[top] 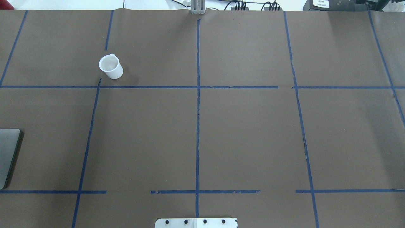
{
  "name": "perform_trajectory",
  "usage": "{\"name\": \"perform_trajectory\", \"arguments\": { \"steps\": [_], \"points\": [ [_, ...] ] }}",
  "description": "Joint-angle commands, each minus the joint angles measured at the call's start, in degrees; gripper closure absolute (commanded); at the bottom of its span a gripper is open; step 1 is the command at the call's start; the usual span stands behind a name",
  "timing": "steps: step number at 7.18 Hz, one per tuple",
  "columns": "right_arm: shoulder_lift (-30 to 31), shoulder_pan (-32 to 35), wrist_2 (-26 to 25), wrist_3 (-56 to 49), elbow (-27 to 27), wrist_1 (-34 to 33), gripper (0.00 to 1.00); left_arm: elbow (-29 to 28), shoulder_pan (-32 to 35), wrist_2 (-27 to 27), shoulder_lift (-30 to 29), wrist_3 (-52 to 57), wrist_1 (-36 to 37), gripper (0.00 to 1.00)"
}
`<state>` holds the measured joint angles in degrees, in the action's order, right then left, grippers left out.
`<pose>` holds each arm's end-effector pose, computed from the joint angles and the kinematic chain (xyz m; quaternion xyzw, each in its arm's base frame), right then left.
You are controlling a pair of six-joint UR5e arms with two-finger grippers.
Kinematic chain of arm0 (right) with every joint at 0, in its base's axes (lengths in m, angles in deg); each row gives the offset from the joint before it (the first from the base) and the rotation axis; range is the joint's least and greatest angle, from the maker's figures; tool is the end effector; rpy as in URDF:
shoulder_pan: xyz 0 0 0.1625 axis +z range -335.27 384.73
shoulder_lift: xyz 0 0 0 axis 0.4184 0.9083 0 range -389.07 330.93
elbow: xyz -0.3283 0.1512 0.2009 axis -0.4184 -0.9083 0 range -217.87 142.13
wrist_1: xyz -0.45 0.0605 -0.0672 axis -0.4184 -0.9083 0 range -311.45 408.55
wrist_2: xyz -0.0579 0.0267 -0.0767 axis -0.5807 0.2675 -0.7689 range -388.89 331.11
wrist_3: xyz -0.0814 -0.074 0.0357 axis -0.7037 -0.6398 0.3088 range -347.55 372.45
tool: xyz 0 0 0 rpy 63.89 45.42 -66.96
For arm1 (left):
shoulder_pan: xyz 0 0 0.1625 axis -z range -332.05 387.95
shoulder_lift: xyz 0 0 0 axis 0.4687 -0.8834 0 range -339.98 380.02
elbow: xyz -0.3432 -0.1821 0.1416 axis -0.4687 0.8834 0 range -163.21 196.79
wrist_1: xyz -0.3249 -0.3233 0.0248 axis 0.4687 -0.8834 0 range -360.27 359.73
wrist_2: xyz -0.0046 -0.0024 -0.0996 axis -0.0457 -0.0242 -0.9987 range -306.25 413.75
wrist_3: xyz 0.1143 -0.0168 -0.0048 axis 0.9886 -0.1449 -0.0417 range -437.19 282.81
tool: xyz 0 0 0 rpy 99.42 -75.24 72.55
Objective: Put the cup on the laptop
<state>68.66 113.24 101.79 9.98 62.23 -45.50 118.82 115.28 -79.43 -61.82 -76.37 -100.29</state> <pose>0.0454 -0.4817 0.6447 -0.0108 -0.3476 -0.0273 0.9372 -0.0310 -0.4986 0.6000 0.1065 0.3670 0.0725 0.9212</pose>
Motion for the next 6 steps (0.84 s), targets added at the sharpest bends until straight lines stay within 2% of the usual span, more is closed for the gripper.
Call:
{"name": "perform_trajectory", "arguments": {
  "steps": [1,3,4,6],
  "points": [
    [0.0,0.0,0.0,0.0,0.0,0.0,0.00,-1.9,-7.0,0.2,-8.2,-2.8,-0.4,0.00],
    [0.0,0.0,0.0,0.0,0.0,0.0,0.00,-5.6,-13.0,0.4,-18.5,-13.6,-0.3,0.00],
    [0.0,0.0,0.0,0.0,0.0,0.0,0.00,-8.7,-19.0,0.4,-25.1,-21.8,-0.2,0.00],
    [0.0,0.0,-0.1,0.0,0.0,0.0,0.00,-21.0,-24.1,0.5,-39.4,-37.1,-1.1,0.00]
  ]
}}
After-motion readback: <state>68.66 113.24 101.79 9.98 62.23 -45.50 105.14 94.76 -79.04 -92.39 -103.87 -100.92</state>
